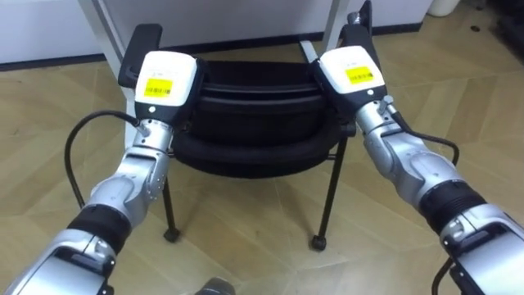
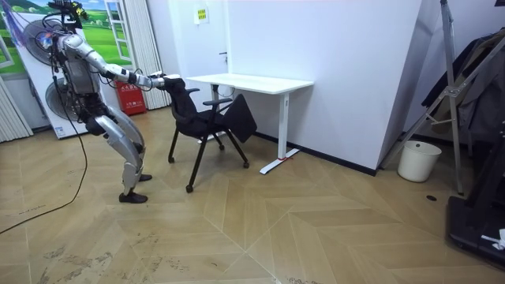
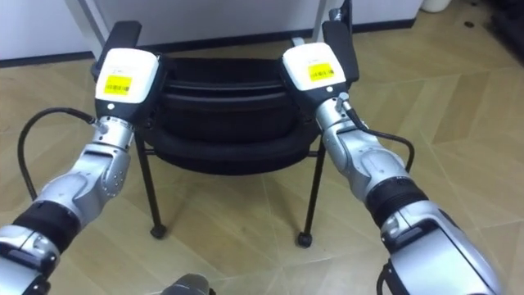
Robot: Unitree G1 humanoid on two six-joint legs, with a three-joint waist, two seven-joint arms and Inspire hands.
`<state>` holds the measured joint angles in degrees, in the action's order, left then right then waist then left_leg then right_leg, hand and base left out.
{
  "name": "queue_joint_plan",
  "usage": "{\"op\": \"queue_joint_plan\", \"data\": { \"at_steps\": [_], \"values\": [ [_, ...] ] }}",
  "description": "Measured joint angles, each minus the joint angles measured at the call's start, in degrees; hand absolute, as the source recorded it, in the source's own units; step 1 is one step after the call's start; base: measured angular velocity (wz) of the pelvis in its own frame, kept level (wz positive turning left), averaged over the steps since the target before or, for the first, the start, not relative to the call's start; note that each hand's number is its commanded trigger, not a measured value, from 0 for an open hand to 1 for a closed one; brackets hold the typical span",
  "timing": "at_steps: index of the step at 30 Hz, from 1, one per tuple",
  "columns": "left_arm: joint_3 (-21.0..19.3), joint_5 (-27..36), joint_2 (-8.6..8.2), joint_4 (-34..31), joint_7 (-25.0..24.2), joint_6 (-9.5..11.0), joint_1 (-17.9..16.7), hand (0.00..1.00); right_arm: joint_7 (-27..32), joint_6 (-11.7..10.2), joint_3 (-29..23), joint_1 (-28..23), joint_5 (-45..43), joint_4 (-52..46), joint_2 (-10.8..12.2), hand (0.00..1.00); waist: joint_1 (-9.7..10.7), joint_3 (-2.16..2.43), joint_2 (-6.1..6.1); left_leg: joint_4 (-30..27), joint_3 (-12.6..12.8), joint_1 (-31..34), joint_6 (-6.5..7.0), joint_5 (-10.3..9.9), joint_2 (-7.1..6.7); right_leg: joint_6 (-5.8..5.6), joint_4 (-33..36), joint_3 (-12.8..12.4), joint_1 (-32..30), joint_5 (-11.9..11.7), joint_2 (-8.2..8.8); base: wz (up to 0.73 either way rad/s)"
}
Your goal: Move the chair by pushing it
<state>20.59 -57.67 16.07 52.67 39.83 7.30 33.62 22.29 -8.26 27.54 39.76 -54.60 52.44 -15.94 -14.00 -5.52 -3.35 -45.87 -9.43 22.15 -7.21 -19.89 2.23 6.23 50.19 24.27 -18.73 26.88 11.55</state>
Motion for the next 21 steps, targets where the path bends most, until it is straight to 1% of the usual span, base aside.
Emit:
{"op": "queue_joint_plan", "data": {
  "at_steps": [1,3,4,6,7,8,9,10,11,12,13,14,15,16,17,18,19,20,21],
  "values": [
    [0.0,0.0,-0.09,0.1,0.0,-0.1,0.0,1.0,0.0,0.0,0.0,0.0,-0.2,0.0,0.0,1.0,0.1,-0.07,0.13,-0.1,0.0,-0.2,0.0,0.0,-0.01,-0.08,0.0,0.0,0.3,0.1,-0.02,0.09],
    [0.0,0.2,-0.25,0.1,0.0,-0.4,-0.3,1.0,-0.3,-0.1,0.0,0.0,-0.5,0.0,0.0,1.0,0.8,-0.04,0.37,-0.7,0.0,-0.2,0.01,0.0,-0.09,-0.37,0.2,0.3,0.8,0.7,-0.06,0.12],
    [0.2,0.7,-0.11,-0.2,0.1,-0.7,-0.7,1.0,-0.7,-0.2,0.0,0.1,-0.7,-0.1,0.3,1.0,1.3,0.01,0.46,-1.1,0.0,-0.2,0.16,-0.1,-0.14,-0.45,0.7,0.2,0.8,1.6,0.02,0.05],
    [0.2,1.1,-0.17,-0.3,0.4,-1.0,-1.6,1.0,-1.2,-0.5,-0.1,-0.1,-1.3,-0.2,0.3,1.0,1.6,0.03,1.16,-3.8,-0.1,0.0,0.33,0.0,0.15,-0.36,1.1,0.3,1.7,2.3,-0.31,0.0],
    [0.7,1.8,-0.22,-0.5,0.9,-1.1,-2.3,1.0,-1.6,-0.9,0.0,-0.4,-1.6,-0.2,0.3,1.0,2.2,0.16,1.79,-7.6,0.0,1.3,1.64,0.9,0.14,-0.1,2.1,0.3,2.3,3.0,-0.34,0.03],
    [0.8,1.9,-0.4,-0.3,1.2,-1.3,-2.9,1.0,-2.1,-1.2,0.0,-0.4,-1.8,-0.1,0.3,1.0,2.5,0.38,2.35,-12.5,0.4,3.4,2.73,2.5,0.1,0.0,3.5,0.5,2.7,3.8,-0.06,0.07],
    [0.8,1.9,-0.56,-0.1,1.2,-1.4,-3.1,1.0,-2.2,-1.3,0.0,-0.6,-1.9,-0.1,0.3,1.0,2.7,0.43,2.43,-14.7,0.8,4.4,3.04,3.7,0.11,-0.04,4.1,0.6,2.9,4.4,0.13,0.11],
    [0.9,2.0,-0.81,0.3,1.4,-1.6,-3.2,1.0,-2.4,-1.8,0.0,-0.6,-2.0,0.1,0.2,1.0,2.8,0.47,2.36,-18.6,1.8,5.9,3.83,6.5,0.15,-0.14,5.5,0.6,3.4,5.5,0.61,0.13],
    [1.2,2.2,-1.08,0.6,1.3,-1.6,-3.6,1.0,-2.2,-2.3,0.0,-1.2,-2.0,0.5,0.2,1.0,2.8,0.42,2.39,-21.9,2.0,7.2,4.04,9.3,0.01,-0.09,6.4,0.9,4.5,6.5,0.98,0.14],
    [1.4,2.3,-1.16,0.6,1.3,-1.7,-3.8,1.0,-2.0,-2.4,0.0,-1.8,-2.0,0.4,0.1,1.0,3.0,0.42,2.36,-23.4,2.2,7.7,4.03,10.7,-0.03,0.01,6.9,1.3,5.3,7.1,1.36,0.29],
    [2.7,3.1,-1.2,0.8,1.3,-1.6,-3.9,1.0,-1.5,-2.8,0.0,-2.7,-1.9,0.5,-0.1,1.0,3.5,0.42,2.27,-26.1,2.8,8.6,4.03,13.9,0.04,-0.27,7.6,2.0,6.9,8.2,1.76,0.41],
    [3.5,3.6,-1.55,1.5,1.3,-1.7,-4.3,1.0,-1.4,-3.1,0.0,-3.4,-1.9,0.7,-0.3,1.0,4.1,0.44,2.47,-28.2,3.1,9.4,4.24,16.9,0.1,-0.46,7.7,2.8,8.6,9.0,1.99,0.4],
    [3.6,3.6,-1.73,1.7,1.4,-1.7,-4.7,1.0,-1.4,-3.1,0.0,-3.9,-2.0,0.6,-0.4,1.0,4.2,0.19,2.14,-28.8,3.3,9.6,4.43,17.8,0.1,-0.44,7.8,3.1,9.3,9.1,2.24,0.31],
    [3.6,3.8,-2.24,2.2,1.6,-1.5,-5.0,1.0,-1.3,-3.6,0.0,-4.3,-2.0,0.6,-0.7,1.0,4.5,0.23,2.67,-28.1,4.4,9.9,4.78,17.4,0.14,-0.39,7.8,3.7,10.4,9.4,2.75,0.26],
    [3.6,4.1,-2.67,2.5,1.5,-1.3,-5.0,1.0,-1.2,-4.1,0.0,-4.4,-2.0,0.4,-1.2,1.0,5.1,0.16,2.72,-25.0,6.7,10.5,5.86,16.2,0.12,-0.36,8.0,4.4,11.0,9.7,3.67,0.24],
    [3.6,4.1,-2.87,2.5,1.5,-1.3,-5.1,1.0,-1.2,-4.2,0.0,-4.4,-2.0,0.5,-1.4,1.0,5.1,0.15,2.71,-22.8,8.0,10.6,5.86,15.5,0.08,-0.46,8.1,4.5,11.0,9.7,3.99,0.13],
    [3.6,4.1,-3.22,2.3,1.6,-1.1,-5.2,1.0,-1.2,-4.4,0.0,-4.4,-2.0,0.4,-1.9,1.0,5.2,0.16,2.84,-17.2,9.8,10.6,5.43,14.0,-0.23,-0.56,8.2,4.8,11.1,9.7,4.62,0.13],
    [3.6,4.1,-3.33,1.7,1.6,-1.1,-5.1,1.0,-1.1,-4.5,0.0,-4.4,-2.0,-0.1,-2.5,1.0,5.6,0.14,3.01,-11.1,11.1,10.8,5.3,13.9,-0.67,-0.69,8.3,5.7,10.8,9.8,4.95,0.17],
    [3.6,4.1,-3.29,1.4,1.6,-1.1,-4.9,1.0,-0.9,-4.5,-0.1,-4.4,-1.9,-0.2,-2.6,1.0,5.8,0.14,3.0,-8.1,11.5,10.7,5.25,13.9,-0.91,-0.86,8.3,5.9,10.6,9.9,4.95,0.19]
  ]
}}
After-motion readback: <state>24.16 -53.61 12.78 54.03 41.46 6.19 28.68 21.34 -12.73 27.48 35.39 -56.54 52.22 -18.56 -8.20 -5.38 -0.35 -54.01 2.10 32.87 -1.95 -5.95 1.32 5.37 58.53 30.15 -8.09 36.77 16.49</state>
